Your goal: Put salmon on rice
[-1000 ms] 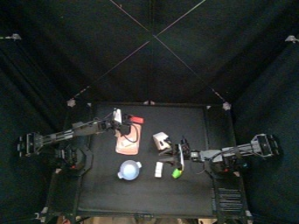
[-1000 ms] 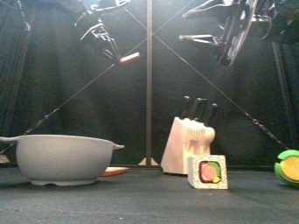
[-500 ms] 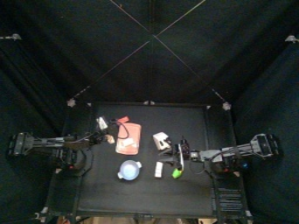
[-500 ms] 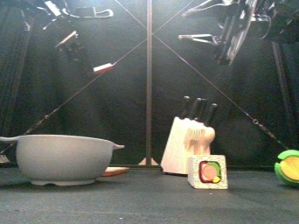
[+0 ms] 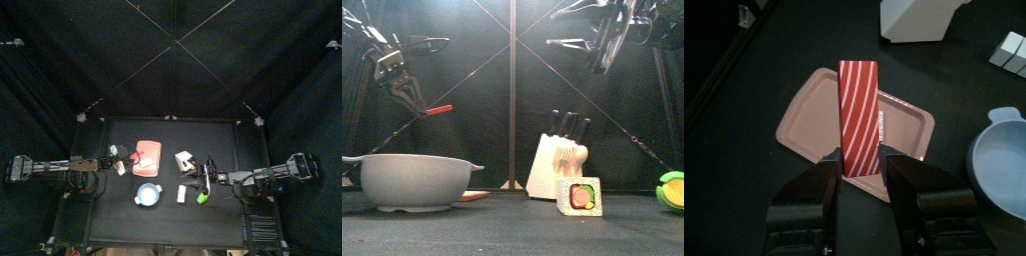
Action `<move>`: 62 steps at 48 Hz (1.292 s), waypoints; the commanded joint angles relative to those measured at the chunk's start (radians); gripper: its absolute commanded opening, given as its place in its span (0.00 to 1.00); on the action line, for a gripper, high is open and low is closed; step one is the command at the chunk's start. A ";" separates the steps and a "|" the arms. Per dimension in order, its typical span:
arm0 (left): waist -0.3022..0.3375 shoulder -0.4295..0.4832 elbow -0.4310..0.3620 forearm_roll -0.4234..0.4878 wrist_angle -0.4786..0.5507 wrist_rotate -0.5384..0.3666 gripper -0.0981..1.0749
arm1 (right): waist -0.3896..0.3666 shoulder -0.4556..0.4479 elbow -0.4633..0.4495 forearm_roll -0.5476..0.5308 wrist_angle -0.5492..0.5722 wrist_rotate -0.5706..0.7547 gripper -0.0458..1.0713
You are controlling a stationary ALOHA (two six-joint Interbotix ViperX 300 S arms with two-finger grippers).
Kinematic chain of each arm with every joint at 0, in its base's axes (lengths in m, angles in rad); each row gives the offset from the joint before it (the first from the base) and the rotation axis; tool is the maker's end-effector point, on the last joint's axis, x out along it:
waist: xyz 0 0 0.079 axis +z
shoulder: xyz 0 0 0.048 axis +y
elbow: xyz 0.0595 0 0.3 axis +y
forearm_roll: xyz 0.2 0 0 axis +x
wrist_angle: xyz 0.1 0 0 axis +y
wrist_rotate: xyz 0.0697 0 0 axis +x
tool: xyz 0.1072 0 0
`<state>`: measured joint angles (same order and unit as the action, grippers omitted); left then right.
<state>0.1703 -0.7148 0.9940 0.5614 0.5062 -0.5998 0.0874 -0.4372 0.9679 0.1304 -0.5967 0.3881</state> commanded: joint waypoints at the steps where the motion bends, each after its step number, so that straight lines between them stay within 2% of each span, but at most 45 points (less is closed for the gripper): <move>1: -0.002 0.003 0.006 -0.032 -0.063 -0.003 0.64 | 0.000 -0.014 -0.012 -0.006 -0.009 -0.002 0.77; 8: -0.002 0.029 0.040 -0.107 -0.121 0.000 0.63 | 0.005 -0.020 -0.009 -0.008 -0.008 -0.002 0.77; 14: -0.005 0.083 0.054 -0.121 -0.141 0.002 0.63 | 0.006 -0.021 -0.009 -0.008 -0.009 -0.008 0.77; 31: 0.025 0.256 -0.017 -0.141 -0.141 0.000 0.63 | 0.006 -0.021 -0.005 -0.008 -0.009 -0.009 0.77; 41: 0.057 0.316 -0.040 -0.141 -0.141 0.000 0.63 | 0.006 -0.023 -0.002 -0.009 -0.009 -0.009 0.77; 62: 0.087 0.482 -0.069 -0.123 -0.242 0.000 0.63 | 0.006 -0.023 -0.003 -0.008 -0.009 -0.008 0.77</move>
<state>0.2454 -0.2562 0.9633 0.4341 0.2792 -0.5998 0.0920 -0.4433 0.9741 0.1227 -0.5967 0.3820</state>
